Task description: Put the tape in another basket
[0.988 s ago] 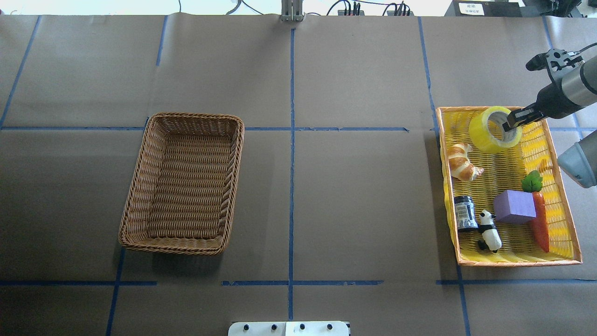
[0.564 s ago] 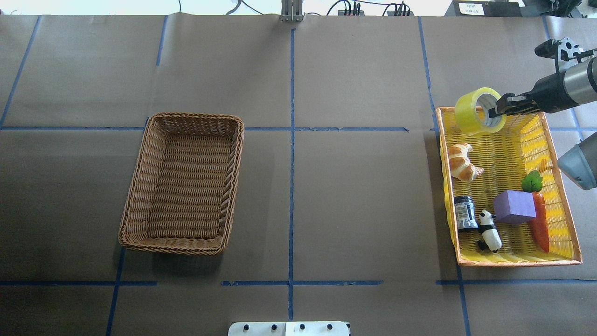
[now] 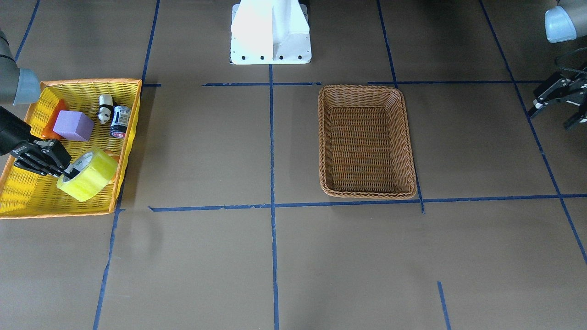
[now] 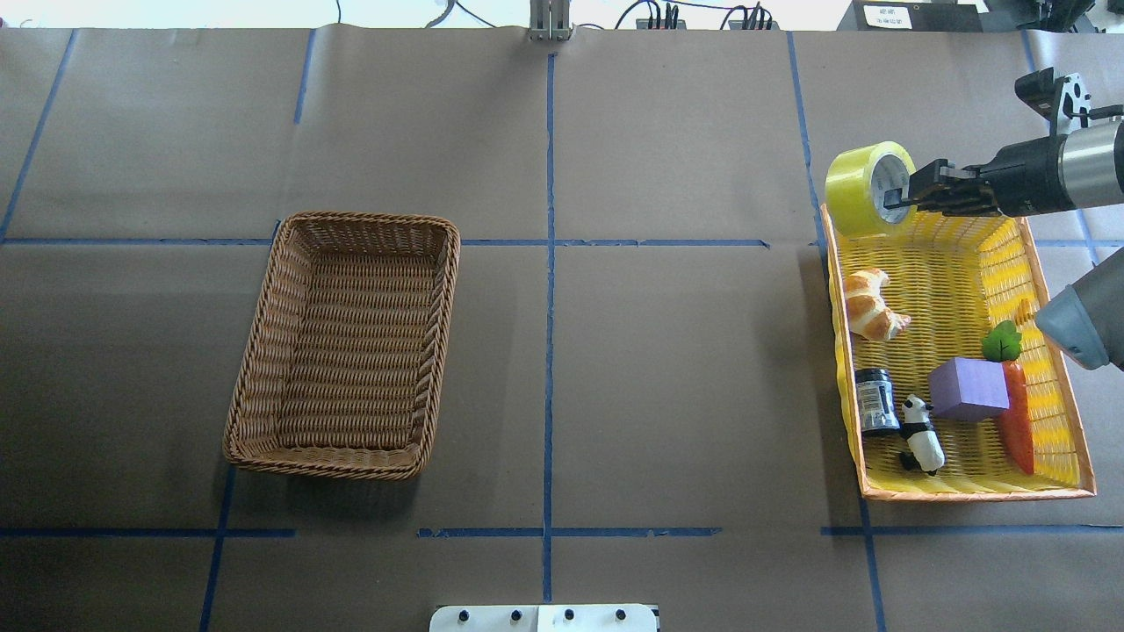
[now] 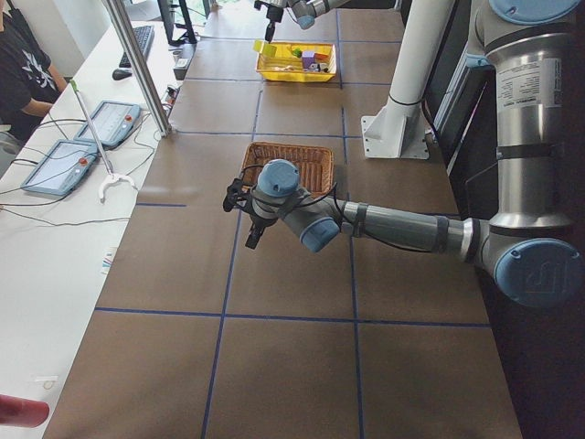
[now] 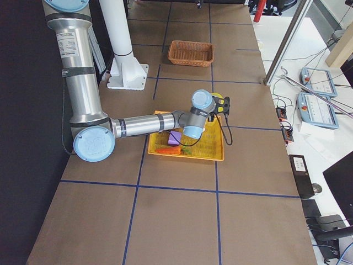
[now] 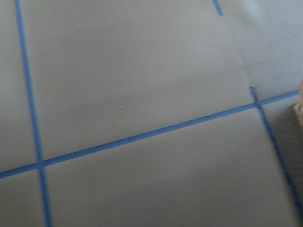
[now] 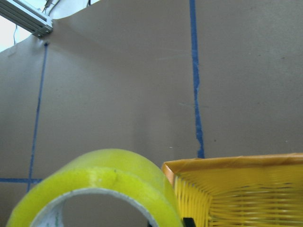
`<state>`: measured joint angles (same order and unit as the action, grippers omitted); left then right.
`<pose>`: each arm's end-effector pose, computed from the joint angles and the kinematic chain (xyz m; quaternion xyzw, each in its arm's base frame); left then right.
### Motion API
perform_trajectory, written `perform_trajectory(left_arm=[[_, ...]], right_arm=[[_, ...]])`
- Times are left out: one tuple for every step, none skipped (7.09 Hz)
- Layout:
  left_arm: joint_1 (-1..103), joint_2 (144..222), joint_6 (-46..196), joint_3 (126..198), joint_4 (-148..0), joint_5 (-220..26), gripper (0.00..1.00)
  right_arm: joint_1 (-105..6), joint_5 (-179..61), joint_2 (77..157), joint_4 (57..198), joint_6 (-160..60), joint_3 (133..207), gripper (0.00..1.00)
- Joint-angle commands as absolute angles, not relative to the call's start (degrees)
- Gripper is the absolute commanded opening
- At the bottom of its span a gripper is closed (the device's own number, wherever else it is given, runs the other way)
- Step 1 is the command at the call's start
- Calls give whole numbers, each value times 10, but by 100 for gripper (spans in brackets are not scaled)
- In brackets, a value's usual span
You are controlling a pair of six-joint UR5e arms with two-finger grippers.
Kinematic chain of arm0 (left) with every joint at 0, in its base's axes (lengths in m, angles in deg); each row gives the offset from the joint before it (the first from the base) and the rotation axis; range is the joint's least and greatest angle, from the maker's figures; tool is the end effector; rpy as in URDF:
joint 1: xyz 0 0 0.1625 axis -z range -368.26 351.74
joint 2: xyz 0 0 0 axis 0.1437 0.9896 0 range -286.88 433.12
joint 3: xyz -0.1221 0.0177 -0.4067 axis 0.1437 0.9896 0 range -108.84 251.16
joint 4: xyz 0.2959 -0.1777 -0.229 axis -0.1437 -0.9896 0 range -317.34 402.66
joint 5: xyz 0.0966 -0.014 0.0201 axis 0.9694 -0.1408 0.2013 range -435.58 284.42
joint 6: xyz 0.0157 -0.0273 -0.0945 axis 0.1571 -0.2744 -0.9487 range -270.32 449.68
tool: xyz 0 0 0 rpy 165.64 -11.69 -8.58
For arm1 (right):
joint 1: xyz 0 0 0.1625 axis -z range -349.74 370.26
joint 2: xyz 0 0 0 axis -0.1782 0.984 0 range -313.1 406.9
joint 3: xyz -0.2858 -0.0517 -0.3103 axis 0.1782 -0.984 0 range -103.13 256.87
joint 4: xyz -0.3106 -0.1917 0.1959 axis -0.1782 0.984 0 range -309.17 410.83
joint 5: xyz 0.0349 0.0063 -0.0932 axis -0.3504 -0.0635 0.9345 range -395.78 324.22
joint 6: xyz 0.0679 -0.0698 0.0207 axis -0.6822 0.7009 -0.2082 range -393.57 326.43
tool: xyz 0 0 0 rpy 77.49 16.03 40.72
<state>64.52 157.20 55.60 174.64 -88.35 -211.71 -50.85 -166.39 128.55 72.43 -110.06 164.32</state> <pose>0.0782 -0.4602 0.5045 0.1865 0.4857 0.0365 0.8532 -0.2066 -0.5162 0.4680 0.1229 -0.6177 0.1103 0.7689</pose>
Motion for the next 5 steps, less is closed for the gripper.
perform_trajectory(left_arm=[[595,1613,362,1747,-977,-2117,100],[569,1636,290,1750,-1016,-2117,100],[542,1664,228,1755,-1050,-2118,100],[509,1688,173,1764,-1075,-2119,100],[481,1713,112,1780,-1085,-2112,100]], right_arm=[[-482,-1630,1285,613,-1210,1643,0],[-465,-1609,1286,561,-1252,1644,0],[-442,-1588,1294,510,-1272,1644,0],[-430,-1580,1300,468,-1283,1644,0],[-422,-1580,1301,434,-1304,1644,0]])
